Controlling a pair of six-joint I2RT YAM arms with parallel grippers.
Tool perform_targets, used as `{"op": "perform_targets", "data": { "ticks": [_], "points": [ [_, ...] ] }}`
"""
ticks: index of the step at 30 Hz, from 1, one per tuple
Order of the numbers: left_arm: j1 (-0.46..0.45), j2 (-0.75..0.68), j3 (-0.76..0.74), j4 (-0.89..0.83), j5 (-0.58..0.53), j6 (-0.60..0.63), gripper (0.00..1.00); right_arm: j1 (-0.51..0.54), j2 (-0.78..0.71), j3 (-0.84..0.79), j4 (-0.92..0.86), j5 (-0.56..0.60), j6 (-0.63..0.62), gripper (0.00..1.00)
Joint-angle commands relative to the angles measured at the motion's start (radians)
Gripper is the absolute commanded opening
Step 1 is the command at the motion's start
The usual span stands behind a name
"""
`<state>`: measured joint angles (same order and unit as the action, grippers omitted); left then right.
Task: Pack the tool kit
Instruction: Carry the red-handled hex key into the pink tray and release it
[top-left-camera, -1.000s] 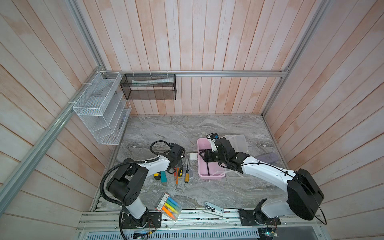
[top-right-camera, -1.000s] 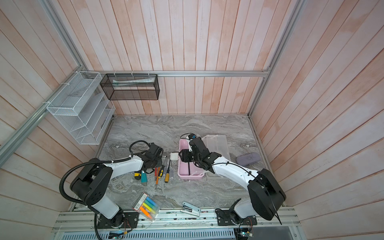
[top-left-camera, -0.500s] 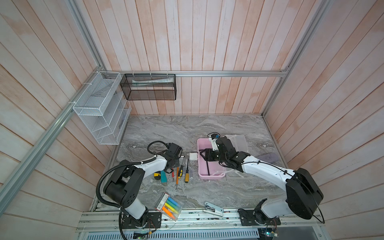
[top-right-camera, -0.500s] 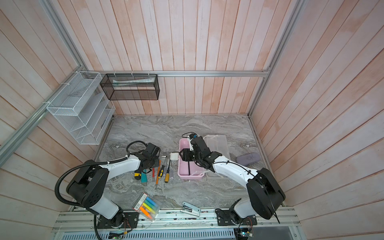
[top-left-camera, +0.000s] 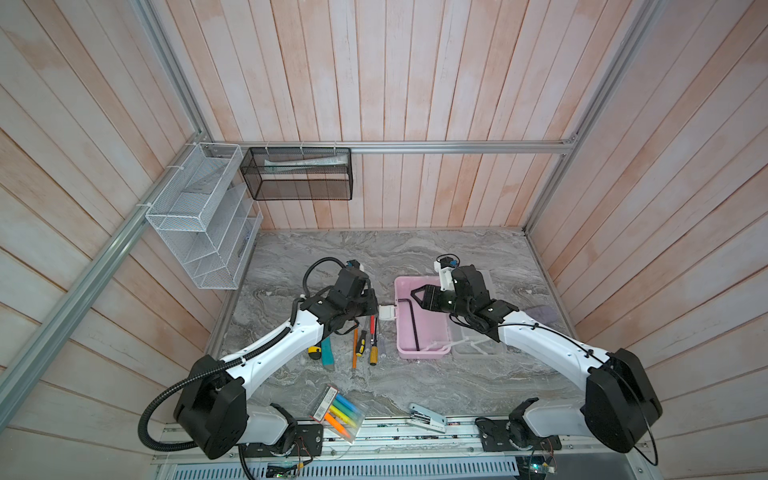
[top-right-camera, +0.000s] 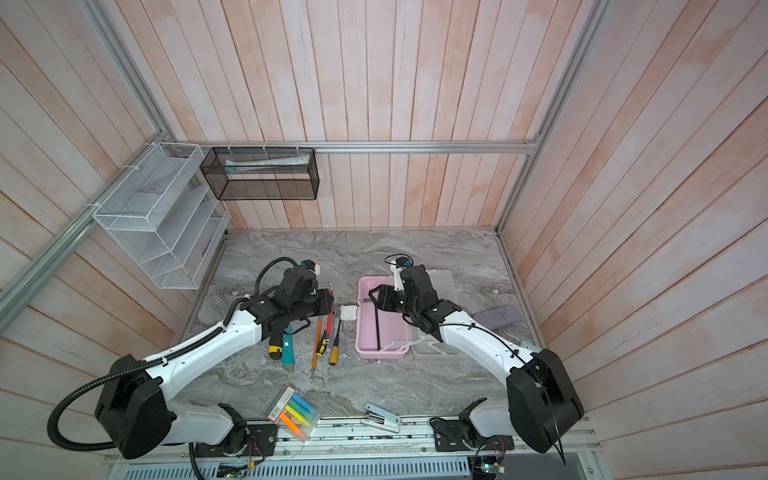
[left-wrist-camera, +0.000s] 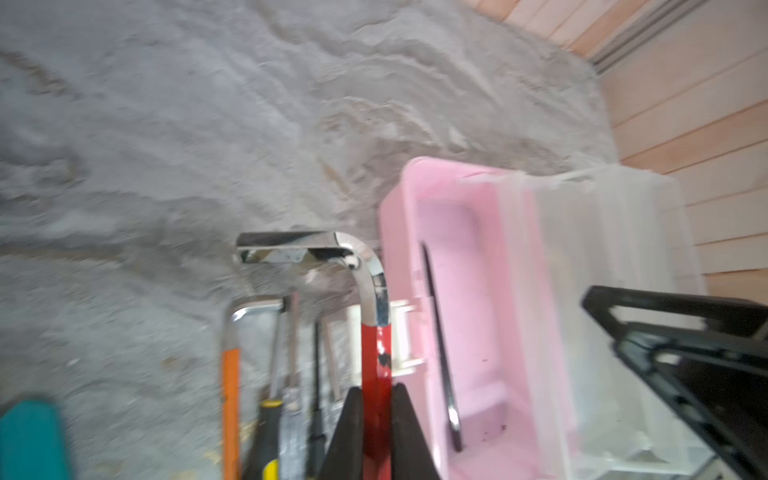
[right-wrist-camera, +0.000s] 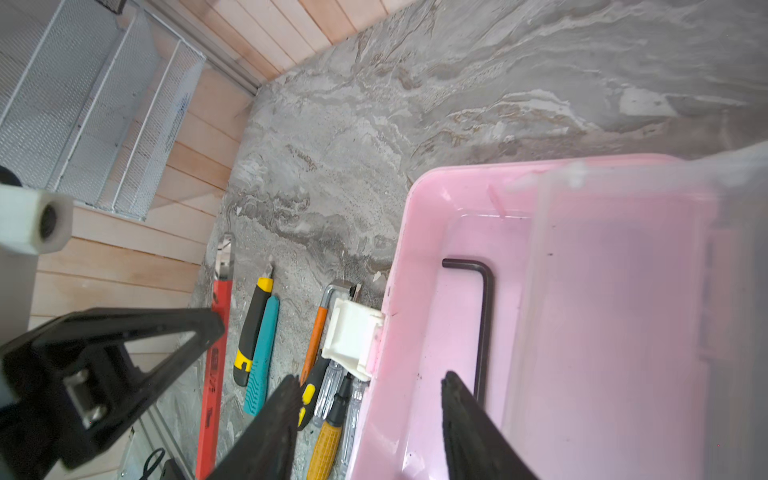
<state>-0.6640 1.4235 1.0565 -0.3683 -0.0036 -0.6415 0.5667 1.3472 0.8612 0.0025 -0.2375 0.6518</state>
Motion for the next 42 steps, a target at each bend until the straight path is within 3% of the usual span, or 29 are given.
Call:
{"op": "perform_targets", "data": {
  "ticks": [1,7,18,23,38,40,42],
  "points": [
    [-0.046,0.079,0.081,0.076,0.013,-0.055,0.0,-0.024,-0.036,-0.017,-0.001,-0.001,-0.001,0.54],
    [-0.11,0.25,0.193,0.091,0.007,-0.091,0.0,-0.059,-0.094,-0.052,-0.005,0.01,-0.007,0.54],
    [-0.132,0.418,0.325,0.069,-0.059,-0.114,0.0,-0.107,-0.173,-0.142,0.024,0.002,-0.008,0.54],
    [-0.143,0.483,0.371,0.043,-0.095,-0.126,0.0,-0.125,-0.188,-0.162,0.033,-0.003,-0.017,0.54],
    [-0.148,0.584,0.412,0.024,-0.053,-0.168,0.0,-0.147,-0.21,-0.192,0.048,-0.026,-0.024,0.54],
    [-0.147,0.59,0.415,0.024,-0.049,-0.167,0.07,-0.147,-0.21,-0.194,0.051,-0.025,-0.023,0.54],
    [-0.148,0.591,0.413,0.024,-0.049,-0.167,0.2,-0.148,-0.209,-0.195,0.053,-0.025,-0.021,0.54]
  ]
}}
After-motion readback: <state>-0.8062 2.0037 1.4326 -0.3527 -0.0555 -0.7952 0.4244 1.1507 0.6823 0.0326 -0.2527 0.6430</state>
